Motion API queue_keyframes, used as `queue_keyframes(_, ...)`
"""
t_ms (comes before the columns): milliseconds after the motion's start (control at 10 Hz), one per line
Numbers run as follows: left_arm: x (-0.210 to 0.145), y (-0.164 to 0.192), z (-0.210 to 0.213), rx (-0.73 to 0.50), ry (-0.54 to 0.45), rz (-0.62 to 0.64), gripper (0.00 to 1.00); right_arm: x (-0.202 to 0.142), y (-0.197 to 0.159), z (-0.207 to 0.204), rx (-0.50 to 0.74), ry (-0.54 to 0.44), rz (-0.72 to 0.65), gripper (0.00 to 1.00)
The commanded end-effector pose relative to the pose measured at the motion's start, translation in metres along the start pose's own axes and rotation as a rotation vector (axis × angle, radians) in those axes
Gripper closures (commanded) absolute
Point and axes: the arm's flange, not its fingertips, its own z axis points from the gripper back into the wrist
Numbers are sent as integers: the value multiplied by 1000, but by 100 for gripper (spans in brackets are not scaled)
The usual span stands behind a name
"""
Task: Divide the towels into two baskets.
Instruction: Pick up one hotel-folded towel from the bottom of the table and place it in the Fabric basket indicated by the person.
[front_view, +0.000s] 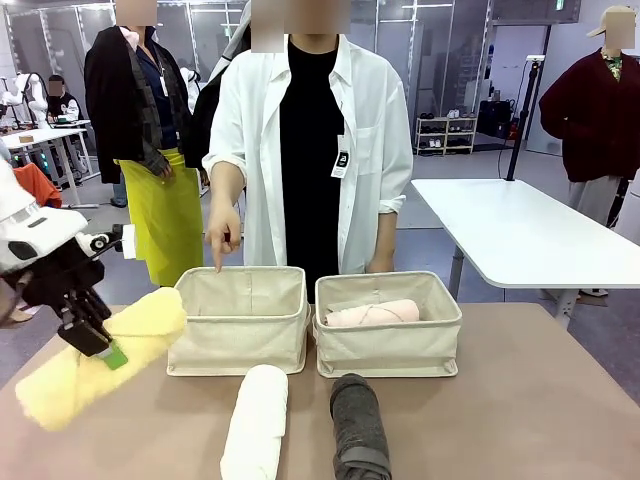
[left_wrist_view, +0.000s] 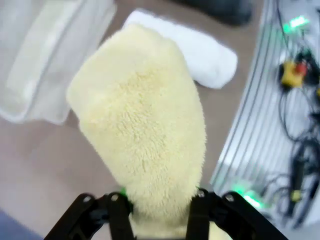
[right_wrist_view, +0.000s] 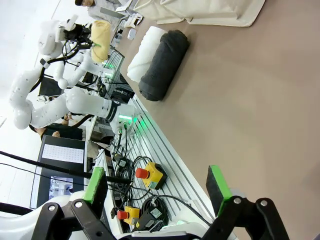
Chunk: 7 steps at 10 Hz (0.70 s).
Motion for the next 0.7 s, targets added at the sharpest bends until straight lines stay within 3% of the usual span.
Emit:
queue_keyframes(0,19,-16,14,81,-41,-359,81,-1,2,-3,-1,-15,10,0)
queue_keyframes(200,24,-35,15,182,-120,-564,81,-1,2,-3,-1,-15,10,0)
queue_keyframes(300,14,-37,20,217,-107,-585,81,-1,2,-3,-1,-15,10,0)
queue_keyframes(400,41,-32,22,119,-3,-467,81,-1,2,-3,-1,-15,10,0)
queue_keyframes(600,41,-32,22,119,-3,-467,81,-1,2,-3,-1,-15,10,0)
